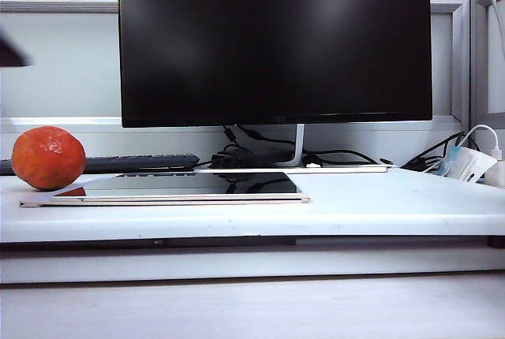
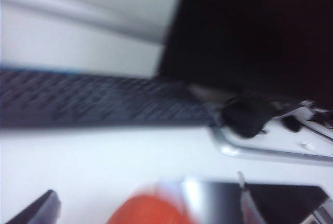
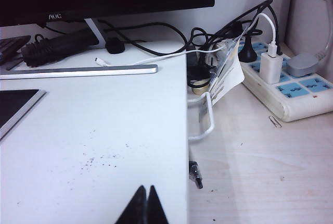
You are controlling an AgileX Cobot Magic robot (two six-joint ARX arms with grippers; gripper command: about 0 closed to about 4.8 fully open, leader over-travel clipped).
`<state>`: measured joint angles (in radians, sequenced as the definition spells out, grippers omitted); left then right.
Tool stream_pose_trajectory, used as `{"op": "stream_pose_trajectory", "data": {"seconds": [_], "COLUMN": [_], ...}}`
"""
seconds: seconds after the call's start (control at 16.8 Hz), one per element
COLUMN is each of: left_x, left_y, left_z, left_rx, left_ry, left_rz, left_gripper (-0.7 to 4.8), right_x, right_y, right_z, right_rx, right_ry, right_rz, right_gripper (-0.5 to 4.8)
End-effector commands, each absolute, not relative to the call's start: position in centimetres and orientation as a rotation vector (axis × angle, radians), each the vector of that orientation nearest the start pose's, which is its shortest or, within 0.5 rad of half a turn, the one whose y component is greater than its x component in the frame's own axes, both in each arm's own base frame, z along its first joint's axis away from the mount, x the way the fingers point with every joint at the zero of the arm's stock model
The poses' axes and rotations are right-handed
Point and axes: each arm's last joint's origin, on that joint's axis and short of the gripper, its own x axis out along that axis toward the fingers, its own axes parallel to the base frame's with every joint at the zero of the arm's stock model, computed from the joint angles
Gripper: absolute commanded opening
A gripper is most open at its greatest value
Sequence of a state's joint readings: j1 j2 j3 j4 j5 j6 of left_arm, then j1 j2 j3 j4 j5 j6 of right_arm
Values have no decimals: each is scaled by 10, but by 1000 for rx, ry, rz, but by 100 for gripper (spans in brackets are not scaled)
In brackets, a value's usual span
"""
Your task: Place the orange on the center of the mirror.
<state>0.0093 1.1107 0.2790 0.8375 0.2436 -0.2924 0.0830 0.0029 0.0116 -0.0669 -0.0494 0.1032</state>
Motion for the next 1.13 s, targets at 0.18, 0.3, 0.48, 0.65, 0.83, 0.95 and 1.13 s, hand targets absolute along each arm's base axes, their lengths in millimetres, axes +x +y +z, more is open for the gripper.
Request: {"op": "stream_pose_trajectory", "data": {"seconds": [0.18,0.3,0.48,0.65,0.83,0.95,1.13], "left_x": [239,242,249,254,256,256,256], "left_y": [-21,-23,-24,-24,-25,-25,-26], "left_z": [195,186,169,158,155,156,156], "left_rx": [-264,-263,-238,-239,-242,-242,-250], "left_ry": [86,134,200,226,233,219,221], "left_rz": [-231,-195,-186,-183,-210,-218,-230], "left_gripper": [479,479,479,479,479,479,448], "right_x": [97,97,97,97,97,97,97], "right_y": [10,10,10,10,10,10,10], "right_z": [160,160,160,160,160,160,160], "right_rx": [104,104,104,104,104,104,104], "right_ry": [62,62,61,61,61,61,58], "right_rz": [150,150,150,150,150,149,149], "right_gripper": [0,0,0,0,0,0,0]}}
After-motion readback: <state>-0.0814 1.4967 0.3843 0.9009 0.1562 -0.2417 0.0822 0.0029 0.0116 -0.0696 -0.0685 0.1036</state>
